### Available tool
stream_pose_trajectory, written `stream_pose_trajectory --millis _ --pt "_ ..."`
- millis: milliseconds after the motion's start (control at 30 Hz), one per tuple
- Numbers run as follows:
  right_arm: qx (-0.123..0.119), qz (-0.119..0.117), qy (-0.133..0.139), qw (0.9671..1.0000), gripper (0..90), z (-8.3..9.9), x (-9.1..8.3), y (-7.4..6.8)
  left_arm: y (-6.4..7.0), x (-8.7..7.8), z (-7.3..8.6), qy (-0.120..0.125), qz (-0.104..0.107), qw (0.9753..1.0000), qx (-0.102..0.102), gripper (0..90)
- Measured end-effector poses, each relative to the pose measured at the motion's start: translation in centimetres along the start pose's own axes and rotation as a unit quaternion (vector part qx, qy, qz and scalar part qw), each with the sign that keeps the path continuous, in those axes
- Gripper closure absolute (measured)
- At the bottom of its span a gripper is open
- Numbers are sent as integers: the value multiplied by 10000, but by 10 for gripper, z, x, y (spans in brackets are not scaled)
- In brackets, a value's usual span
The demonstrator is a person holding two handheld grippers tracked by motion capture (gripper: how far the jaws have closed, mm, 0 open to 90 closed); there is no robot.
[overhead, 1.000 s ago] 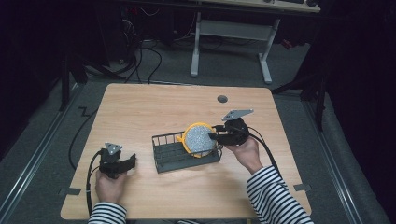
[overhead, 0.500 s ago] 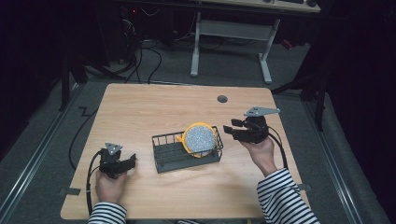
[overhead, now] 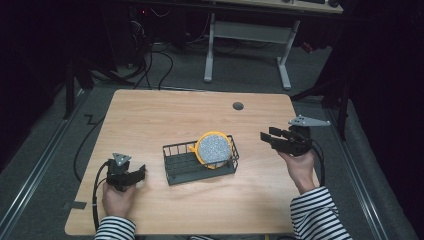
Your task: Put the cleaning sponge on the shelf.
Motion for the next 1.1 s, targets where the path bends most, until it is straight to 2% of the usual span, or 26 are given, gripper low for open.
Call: stream_pose_trajectory --millis 333,833,1100 --pt "155 89 185 9997 514 13 -15 15 0 0 0 0 -3 10000 -1 270" --pt "467 238 253 9983 511 40 -22 36 0 0 0 3 -10 10000 -8 273" --pt "523 385 283 9975 508 58 -29 47 0 0 0 1 -13 10000 -9 275"
Point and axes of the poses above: each handheld gripper's, and its own axes: x roughly forward along the jaws, z roughly out of its underside, y roughly to its right, the point moved 2 cm from there along x, roughly forward along the jaws, and after that the axes turned 13 degrees about x, right-handed, at the moved point
